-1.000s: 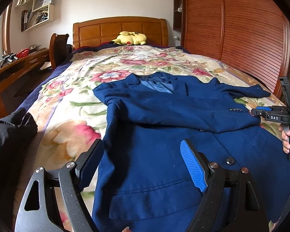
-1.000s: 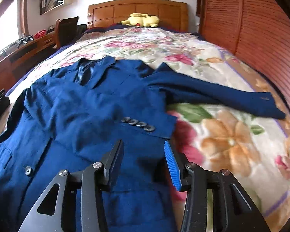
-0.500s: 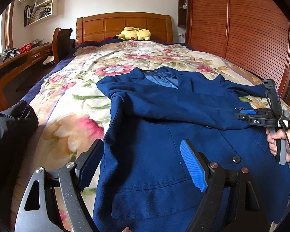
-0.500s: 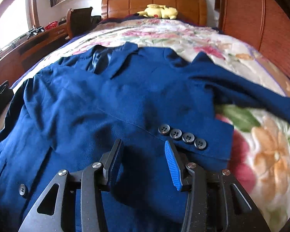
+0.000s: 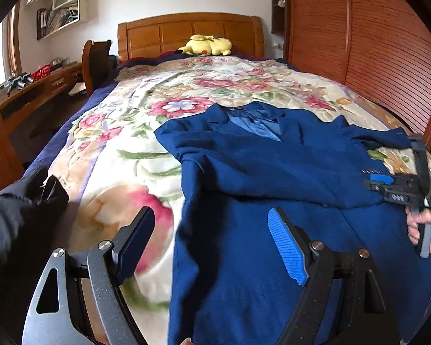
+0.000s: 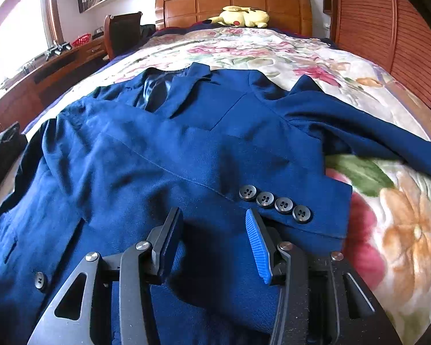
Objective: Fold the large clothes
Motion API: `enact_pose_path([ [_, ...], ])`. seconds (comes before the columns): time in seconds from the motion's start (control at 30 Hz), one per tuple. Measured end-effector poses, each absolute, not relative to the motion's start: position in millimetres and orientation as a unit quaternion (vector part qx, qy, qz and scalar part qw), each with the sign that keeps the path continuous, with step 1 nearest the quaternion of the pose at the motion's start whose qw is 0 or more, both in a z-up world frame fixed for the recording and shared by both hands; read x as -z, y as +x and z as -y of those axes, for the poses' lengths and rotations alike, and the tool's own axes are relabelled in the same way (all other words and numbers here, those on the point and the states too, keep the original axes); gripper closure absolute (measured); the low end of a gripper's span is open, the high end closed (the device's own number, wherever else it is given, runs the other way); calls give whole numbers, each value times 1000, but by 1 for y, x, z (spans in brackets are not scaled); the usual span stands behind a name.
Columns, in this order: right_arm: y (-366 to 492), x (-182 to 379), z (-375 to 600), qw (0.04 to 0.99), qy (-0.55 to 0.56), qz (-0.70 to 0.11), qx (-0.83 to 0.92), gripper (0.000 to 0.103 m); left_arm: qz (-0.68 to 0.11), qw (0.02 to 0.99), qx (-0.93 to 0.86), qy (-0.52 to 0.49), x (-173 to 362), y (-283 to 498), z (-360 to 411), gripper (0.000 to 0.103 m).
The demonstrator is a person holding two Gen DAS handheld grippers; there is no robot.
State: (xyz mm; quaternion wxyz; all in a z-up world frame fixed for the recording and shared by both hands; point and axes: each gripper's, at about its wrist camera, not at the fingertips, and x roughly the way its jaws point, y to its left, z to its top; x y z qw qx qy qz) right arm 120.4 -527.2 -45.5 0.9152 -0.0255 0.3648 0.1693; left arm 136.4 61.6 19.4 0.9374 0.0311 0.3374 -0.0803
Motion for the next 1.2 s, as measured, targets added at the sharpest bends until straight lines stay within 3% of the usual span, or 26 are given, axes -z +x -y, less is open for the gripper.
enact_pose_path([
  [0.37,114,42,528,918,-24,-358,-170,55,-375,924,62,34,-11,236,-51,21],
  [0.63,113,42,528,917,-21,-358,-173,55,-402,914,52,31,12,264,-51,21],
  [1.0,109,39,528,920,-19,-351,-174,55,-416,906,62,45,22,260,-48,78],
  [1.2,105,35,529,924,-20,-337,-179,55,-401,912,55,71,18,250,-48,92],
])
